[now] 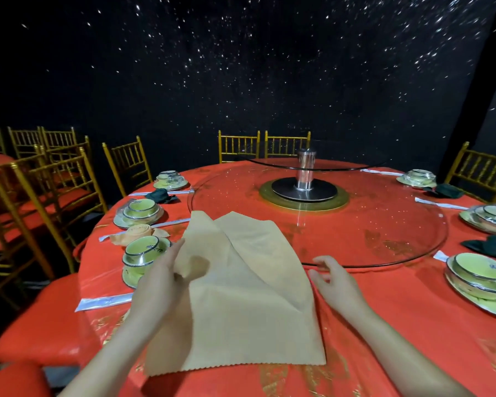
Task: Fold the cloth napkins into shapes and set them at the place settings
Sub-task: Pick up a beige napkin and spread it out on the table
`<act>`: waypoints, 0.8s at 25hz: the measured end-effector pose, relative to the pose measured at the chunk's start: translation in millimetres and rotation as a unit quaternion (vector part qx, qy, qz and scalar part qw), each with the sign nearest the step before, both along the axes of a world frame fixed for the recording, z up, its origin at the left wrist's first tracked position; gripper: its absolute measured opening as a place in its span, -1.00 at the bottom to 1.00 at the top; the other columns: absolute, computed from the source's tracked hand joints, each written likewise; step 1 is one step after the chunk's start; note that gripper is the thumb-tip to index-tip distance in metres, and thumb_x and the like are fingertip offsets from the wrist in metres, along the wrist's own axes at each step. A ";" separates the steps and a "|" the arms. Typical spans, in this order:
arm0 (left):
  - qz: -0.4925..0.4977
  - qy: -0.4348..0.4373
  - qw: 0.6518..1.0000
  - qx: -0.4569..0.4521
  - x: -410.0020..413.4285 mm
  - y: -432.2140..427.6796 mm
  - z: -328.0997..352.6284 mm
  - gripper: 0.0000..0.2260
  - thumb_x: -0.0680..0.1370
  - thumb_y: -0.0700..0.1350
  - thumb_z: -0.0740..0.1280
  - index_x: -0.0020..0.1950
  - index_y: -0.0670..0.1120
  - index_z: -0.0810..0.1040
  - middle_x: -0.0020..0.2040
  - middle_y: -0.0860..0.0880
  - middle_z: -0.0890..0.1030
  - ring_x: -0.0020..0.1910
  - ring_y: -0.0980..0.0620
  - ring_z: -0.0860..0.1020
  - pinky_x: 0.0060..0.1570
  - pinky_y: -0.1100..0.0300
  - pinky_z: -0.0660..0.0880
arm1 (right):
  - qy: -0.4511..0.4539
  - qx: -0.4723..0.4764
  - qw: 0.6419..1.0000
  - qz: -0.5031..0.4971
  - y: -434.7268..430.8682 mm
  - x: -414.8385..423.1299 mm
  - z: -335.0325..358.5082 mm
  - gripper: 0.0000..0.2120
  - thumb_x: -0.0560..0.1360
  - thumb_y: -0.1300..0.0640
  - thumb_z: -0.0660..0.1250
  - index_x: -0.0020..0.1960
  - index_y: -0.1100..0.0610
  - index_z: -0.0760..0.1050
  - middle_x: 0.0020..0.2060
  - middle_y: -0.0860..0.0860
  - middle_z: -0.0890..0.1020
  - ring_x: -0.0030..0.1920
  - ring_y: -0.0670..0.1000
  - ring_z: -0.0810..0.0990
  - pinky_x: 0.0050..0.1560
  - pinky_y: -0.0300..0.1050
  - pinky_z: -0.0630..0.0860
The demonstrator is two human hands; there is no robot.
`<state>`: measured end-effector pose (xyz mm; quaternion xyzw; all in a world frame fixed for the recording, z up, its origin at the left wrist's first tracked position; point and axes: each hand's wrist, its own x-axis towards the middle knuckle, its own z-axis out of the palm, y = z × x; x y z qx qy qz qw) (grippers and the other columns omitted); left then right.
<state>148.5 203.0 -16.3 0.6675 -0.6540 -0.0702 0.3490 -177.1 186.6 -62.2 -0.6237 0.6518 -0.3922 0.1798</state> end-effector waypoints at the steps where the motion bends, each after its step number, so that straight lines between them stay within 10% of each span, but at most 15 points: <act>1: 0.029 -0.036 0.999 0.026 8.6 8.2 0.0 -0.38 0.46 -0.12 0.36 0.48 0.09 0.21 0.29 -0.05 0.48 0.12 -0.15 0.53 -0.16 0.09 0.41 | 0.014 0.020 0.998 -0.056 -8.3 -0.9 -5.1 -0.78 0.54 0.14 0.28 0.18 0.08 0.46 0.07 0.05 0.60 0.10 0.11 0.57 0.03 -0.11 0.42; 5: 0.084 -0.210 0.974 0.007 15.4 23.4 -2.7 -0.52 0.43 0.04 0.17 0.30 -0.14 0.40 0.03 -0.25 0.54 -0.13 -0.30 0.57 -0.25 -0.05 0.51 | 0.028 0.084 0.988 -0.130 -32.7 2.1 -23.0 -0.86 0.50 0.26 0.21 -0.16 0.11 0.51 -0.19 0.18 0.64 -0.08 0.18 0.60 -0.15 -0.04 0.41; 8: -0.053 -0.154 0.986 -0.027 -15.5 11.8 -12.1 -0.40 0.44 0.16 0.12 0.38 -0.15 0.38 0.31 -0.22 0.45 0.27 -0.22 0.44 0.24 -0.02 0.38 | -0.008 0.099 0.991 -0.094 -41.9 16.6 -26.2 -0.58 0.55 0.12 0.23 -0.45 0.08 0.22 -0.44 -0.03 0.34 -0.34 0.01 0.37 -0.36 -0.06 0.19; 12: -0.227 0.116 0.963 0.089 -94.6 -1.0 -11.5 -0.44 0.58 0.10 0.23 0.50 -0.10 0.18 0.44 -0.06 0.31 0.38 0.06 0.33 0.27 0.28 0.26 | -0.176 0.025 0.983 0.036 -25.6 45.2 -7.0 -0.88 0.52 0.29 0.29 -0.12 0.18 0.58 -0.24 -0.02 0.59 -0.16 -0.05 0.52 -0.20 -0.26 0.42; 14: -0.210 0.225 0.942 0.132 -120.7 -19.5 -17.4 -0.46 0.59 0.05 0.21 0.50 -0.09 0.14 0.44 -0.10 0.33 0.36 0.04 0.36 0.26 0.23 0.31 | -0.120 0.012 0.983 0.135 -13.0 54.0 -1.4 -0.87 0.48 0.18 0.29 -0.02 0.16 0.57 -0.11 -0.06 0.58 -0.02 -0.15 0.51 -0.01 -0.32 0.42; 17: -0.157 0.241 0.951 0.111 -131.5 -42.7 -29.7 -0.43 0.58 -0.05 0.26 0.52 -0.10 0.10 0.47 -0.07 0.30 0.41 0.01 0.31 0.34 0.19 0.27 | 0.038 0.083 0.972 0.218 -0.2 59.2 -7.8 -0.65 0.51 0.01 0.26 0.21 0.18 0.53 0.20 -0.05 0.39 0.27 -0.17 0.34 0.32 -0.30 0.20; 20: -0.144 0.211 0.966 0.039 -121.1 -45.3 -34.1 -0.34 0.51 -0.33 0.22 0.54 -0.03 0.06 0.43 0.07 0.33 0.35 0.13 0.36 0.22 0.40 0.25 | -0.087 0.091 0.973 0.196 1.4 52.9 -4.1 -0.76 0.60 0.20 0.17 0.04 0.18 0.62 -0.02 -0.12 0.54 -0.03 -0.41 0.47 0.07 -0.45 0.31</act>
